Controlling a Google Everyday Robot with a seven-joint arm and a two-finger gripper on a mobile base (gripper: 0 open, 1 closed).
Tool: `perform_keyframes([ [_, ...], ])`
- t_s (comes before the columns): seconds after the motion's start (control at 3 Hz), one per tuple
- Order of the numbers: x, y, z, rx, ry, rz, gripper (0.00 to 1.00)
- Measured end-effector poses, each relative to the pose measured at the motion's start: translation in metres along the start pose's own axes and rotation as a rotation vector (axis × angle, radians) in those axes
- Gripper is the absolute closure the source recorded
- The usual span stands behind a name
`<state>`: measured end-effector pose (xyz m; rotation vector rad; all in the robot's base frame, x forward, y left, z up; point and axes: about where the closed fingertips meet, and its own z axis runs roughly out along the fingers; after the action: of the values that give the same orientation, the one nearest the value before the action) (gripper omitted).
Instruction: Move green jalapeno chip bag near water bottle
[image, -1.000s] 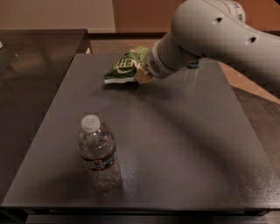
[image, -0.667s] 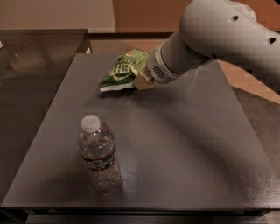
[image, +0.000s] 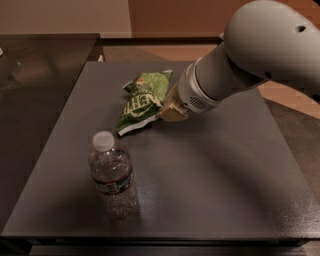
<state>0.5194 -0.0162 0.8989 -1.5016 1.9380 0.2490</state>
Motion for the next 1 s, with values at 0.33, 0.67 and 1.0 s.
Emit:
perform_keyframes([
  [0.33, 0.009, 0.02, -0.011, -0.032, 0.004, -0.133, 1.0],
  [0.67, 0.014, 0.033, -0.019, -0.052, 0.004, -0.221, 1.0],
  [1.0, 0.009, 0.053, -0.027, -0.093, -0.007, -0.273, 0.83],
])
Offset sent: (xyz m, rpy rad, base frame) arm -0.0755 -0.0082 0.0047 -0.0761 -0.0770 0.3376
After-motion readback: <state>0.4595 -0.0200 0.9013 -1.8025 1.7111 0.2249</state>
